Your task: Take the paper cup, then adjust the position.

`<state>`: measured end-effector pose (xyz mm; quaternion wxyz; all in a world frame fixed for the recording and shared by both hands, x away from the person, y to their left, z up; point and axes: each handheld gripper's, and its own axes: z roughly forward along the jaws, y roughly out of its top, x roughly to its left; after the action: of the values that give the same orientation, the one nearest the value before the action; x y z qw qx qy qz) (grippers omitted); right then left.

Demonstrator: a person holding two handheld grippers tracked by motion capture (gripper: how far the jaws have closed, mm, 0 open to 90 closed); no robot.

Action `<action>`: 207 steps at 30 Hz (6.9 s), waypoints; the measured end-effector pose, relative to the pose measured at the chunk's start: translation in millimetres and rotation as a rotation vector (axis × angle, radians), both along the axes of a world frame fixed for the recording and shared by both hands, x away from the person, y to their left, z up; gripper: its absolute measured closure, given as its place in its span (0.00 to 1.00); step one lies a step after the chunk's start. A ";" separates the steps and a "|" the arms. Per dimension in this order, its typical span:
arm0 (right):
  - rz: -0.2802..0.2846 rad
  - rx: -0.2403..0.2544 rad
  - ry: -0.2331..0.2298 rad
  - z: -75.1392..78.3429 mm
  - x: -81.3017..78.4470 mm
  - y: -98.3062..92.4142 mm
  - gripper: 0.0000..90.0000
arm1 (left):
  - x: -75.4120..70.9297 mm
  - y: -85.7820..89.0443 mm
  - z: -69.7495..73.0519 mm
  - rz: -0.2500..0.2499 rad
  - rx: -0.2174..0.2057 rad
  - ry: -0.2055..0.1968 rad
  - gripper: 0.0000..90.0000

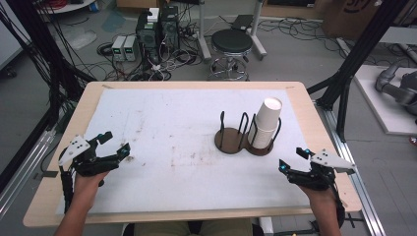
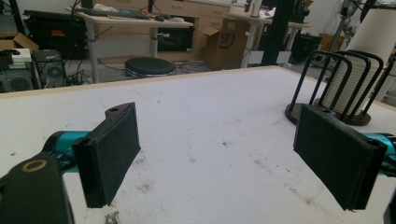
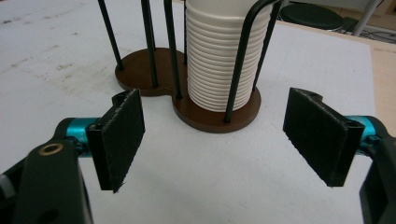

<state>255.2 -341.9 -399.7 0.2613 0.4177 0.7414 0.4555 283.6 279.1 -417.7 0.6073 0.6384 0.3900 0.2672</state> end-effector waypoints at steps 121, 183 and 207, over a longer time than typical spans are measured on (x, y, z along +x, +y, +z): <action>0.133 -0.017 -0.092 175.4 88.2 56.2 0.39 | 5.7 -9.3 -4.6 -0.092 -0.060 0.020 0.17; 0.537 0.007 0.026 83.2 48.2 158.3 0.39 | 2.4 -89.4 9.9 -0.493 0.051 -0.071 0.17; 0.608 0.014 0.053 76.5 49.9 188.5 0.38 | 20.5 -162.6 13.5 -0.668 0.047 -0.091 0.16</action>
<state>305.1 -153.5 -323.2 0.0904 0.1902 0.8359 0.5069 304.1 116.6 -404.3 0.6633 0.7322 0.1255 0.0905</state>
